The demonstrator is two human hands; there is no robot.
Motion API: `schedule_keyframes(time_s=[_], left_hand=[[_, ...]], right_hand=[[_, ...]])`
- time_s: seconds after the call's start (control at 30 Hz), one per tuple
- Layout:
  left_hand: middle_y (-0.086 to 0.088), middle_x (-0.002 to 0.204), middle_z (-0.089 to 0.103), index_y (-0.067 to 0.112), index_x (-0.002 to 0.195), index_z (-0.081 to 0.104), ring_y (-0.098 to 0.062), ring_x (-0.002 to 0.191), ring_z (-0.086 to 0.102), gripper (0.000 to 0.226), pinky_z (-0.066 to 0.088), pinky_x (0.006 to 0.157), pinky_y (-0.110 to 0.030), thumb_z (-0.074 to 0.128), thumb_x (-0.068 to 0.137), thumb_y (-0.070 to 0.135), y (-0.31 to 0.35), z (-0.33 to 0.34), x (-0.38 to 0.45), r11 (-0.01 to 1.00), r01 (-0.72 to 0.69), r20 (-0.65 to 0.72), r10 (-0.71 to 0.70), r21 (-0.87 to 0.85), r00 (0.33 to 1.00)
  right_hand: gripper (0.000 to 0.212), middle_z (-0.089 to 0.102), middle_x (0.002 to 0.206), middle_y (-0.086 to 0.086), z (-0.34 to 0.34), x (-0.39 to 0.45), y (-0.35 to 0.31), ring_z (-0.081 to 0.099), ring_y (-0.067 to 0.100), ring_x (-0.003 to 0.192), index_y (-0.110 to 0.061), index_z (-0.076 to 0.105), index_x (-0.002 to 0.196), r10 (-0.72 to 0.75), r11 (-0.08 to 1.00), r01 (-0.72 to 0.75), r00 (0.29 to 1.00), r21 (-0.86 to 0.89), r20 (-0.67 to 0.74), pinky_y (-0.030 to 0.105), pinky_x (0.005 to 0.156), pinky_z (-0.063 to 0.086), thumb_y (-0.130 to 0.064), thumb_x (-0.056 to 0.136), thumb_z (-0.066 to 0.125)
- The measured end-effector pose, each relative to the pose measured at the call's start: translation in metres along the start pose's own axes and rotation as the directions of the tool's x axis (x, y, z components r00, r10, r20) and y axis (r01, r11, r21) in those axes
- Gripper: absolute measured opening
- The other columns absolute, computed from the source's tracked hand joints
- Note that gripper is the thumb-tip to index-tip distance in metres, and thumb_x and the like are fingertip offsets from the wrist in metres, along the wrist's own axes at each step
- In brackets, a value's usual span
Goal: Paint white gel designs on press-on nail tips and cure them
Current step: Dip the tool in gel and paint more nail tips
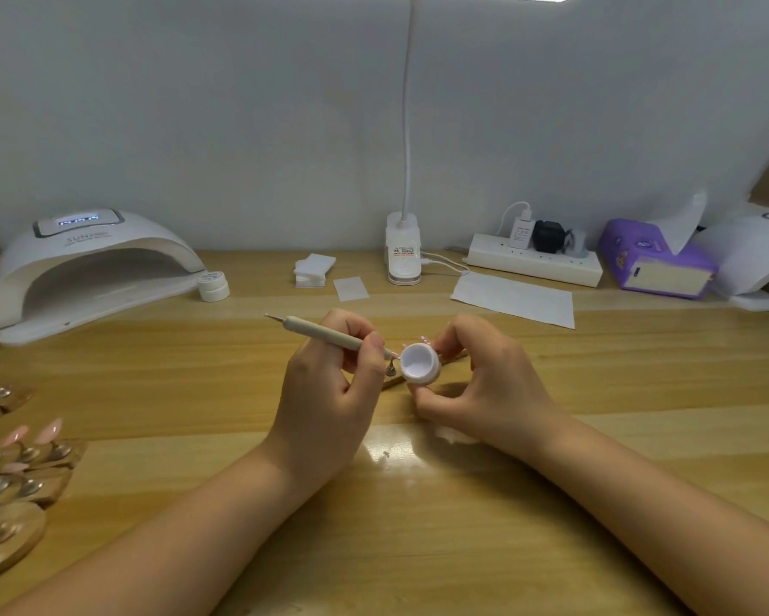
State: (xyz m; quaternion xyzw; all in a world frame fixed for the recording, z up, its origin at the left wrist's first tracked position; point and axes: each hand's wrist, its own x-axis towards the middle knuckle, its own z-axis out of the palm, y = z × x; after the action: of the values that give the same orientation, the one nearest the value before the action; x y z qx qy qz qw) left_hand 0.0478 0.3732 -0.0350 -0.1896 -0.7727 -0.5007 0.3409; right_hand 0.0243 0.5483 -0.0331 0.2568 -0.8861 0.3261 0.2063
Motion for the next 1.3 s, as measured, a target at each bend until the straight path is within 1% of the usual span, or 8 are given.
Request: schedule_keyframes(time_s=[0.1, 0.17, 0.33, 0.6, 0.87, 1.03, 1.17, 1.3], left_hand=[[0.01, 0.066, 0.059, 0.029, 0.081, 0.049, -0.005, 0.066, 0.056, 0.009, 0.038, 0.058, -0.006, 0.047, 0.09, 0.031, 0.0009, 0.0006, -0.0002, 1.0, -0.029, 0.01, 0.029, -0.002, 1.0], [0.008, 0.067, 0.059, 0.028, 0.082, 0.05, -0.007, 0.066, 0.055, 0.009, 0.039, 0.058, -0.007, 0.046, 0.09, 0.032, 0.0008, 0.0008, -0.0002, 0.999, -0.041, 0.016, 0.041, -0.001, 0.999], [0.01, 0.066, 0.057, 0.024, 0.083, 0.052, -0.004, 0.064, 0.054, 0.012, 0.038, 0.057, -0.008, 0.048, 0.09, 0.033, 0.0012, 0.0008, -0.0007, 0.999, -0.043, 0.025, 0.043, 0.001, 0.999], [0.016, 0.068, 0.051, 0.022, 0.084, 0.052, -0.002, 0.065, 0.052, 0.008, 0.038, 0.059, -0.008, 0.053, 0.092, 0.025, 0.0009, 0.0011, -0.0008, 0.997, -0.061, 0.052, 0.059, 0.043, 0.997], [0.016, 0.069, 0.052, 0.035, 0.084, 0.048, -0.005, 0.068, 0.053, 0.006, 0.038, 0.061, -0.008, 0.048, 0.09, 0.034, 0.0022, 0.0006, -0.0003, 0.997, -0.071, 0.087, 0.067, 0.043, 0.994], [0.016, 0.07, 0.052, 0.033, 0.085, 0.049, -0.005, 0.068, 0.053, 0.005, 0.039, 0.061, -0.009, 0.047, 0.09, 0.035, 0.0018, 0.0007, -0.0007, 0.996, -0.069, 0.09, 0.065, 0.048, 0.994], [0.013, 0.072, 0.056, 0.02, 0.086, 0.054, -0.003, 0.069, 0.055, 0.013, 0.04, 0.061, -0.007, 0.049, 0.091, 0.031, 0.0026, 0.0004, -0.0001, 0.998, -0.063, 0.05, 0.062, 0.02, 0.997], [0.005, 0.075, 0.063, 0.024, 0.087, 0.053, -0.01, 0.072, 0.06, 0.011, 0.045, 0.062, -0.013, 0.048, 0.092, 0.032, 0.007, -0.0006, 0.0017, 0.999, -0.02, -0.019, 0.02, -0.035, 1.0]], right_hand=[[0.037, 0.059, 0.086, -0.002, 0.0012, -0.0008, -0.0011, 0.056, 0.014, 0.078, -0.01, 0.057, 0.089, -0.025, 1.0, 0.025, 0.999, 0.013, -0.026, 0.032, 0.069, 0.05, -0.023, 0.066, 0.083], [0.036, 0.058, 0.085, -0.002, 0.0019, -0.0015, -0.0016, 0.054, 0.012, 0.076, -0.01, 0.057, 0.089, -0.041, 0.999, 0.042, 0.998, 0.022, -0.043, 0.02, 0.066, 0.046, -0.021, 0.066, 0.083], [0.036, 0.056, 0.083, 0.0, 0.0032, -0.0025, -0.0032, 0.052, 0.01, 0.072, -0.008, 0.056, 0.087, -0.085, 0.996, 0.087, 0.993, 0.024, -0.088, 0.006, 0.065, 0.036, -0.013, 0.064, 0.084], [0.037, 0.056, 0.084, 0.002, 0.0042, -0.002, -0.0042, 0.051, 0.011, 0.071, -0.005, 0.057, 0.087, -0.12, 0.992, 0.123, 0.989, 0.027, -0.085, 0.006, 0.066, 0.038, -0.01, 0.063, 0.085], [0.037, 0.055, 0.083, 0.002, 0.0042, -0.0028, -0.0055, 0.048, 0.006, 0.071, -0.005, 0.057, 0.086, -0.125, 0.991, 0.129, 0.987, 0.029, -0.103, 0.005, 0.065, 0.037, -0.01, 0.063, 0.085], [0.037, 0.055, 0.083, 0.002, 0.0038, -0.0023, -0.006, 0.048, 0.006, 0.072, -0.006, 0.056, 0.087, -0.128, 0.991, 0.131, 0.987, 0.029, -0.095, 0.005, 0.065, 0.037, -0.011, 0.063, 0.085], [0.036, 0.056, 0.083, 0.002, 0.0038, -0.0021, -0.0054, 0.05, 0.011, 0.072, -0.006, 0.056, 0.087, -0.115, 0.993, 0.118, 0.99, 0.027, -0.084, 0.007, 0.065, 0.037, -0.012, 0.064, 0.084], [0.036, 0.056, 0.083, 0.001, 0.0044, -0.0021, -0.0043, 0.049, 0.007, 0.073, -0.008, 0.056, 0.087, -0.105, 0.993, 0.109, 0.99, 0.048, -0.091, 0.007, 0.065, 0.037, -0.013, 0.065, 0.083]])
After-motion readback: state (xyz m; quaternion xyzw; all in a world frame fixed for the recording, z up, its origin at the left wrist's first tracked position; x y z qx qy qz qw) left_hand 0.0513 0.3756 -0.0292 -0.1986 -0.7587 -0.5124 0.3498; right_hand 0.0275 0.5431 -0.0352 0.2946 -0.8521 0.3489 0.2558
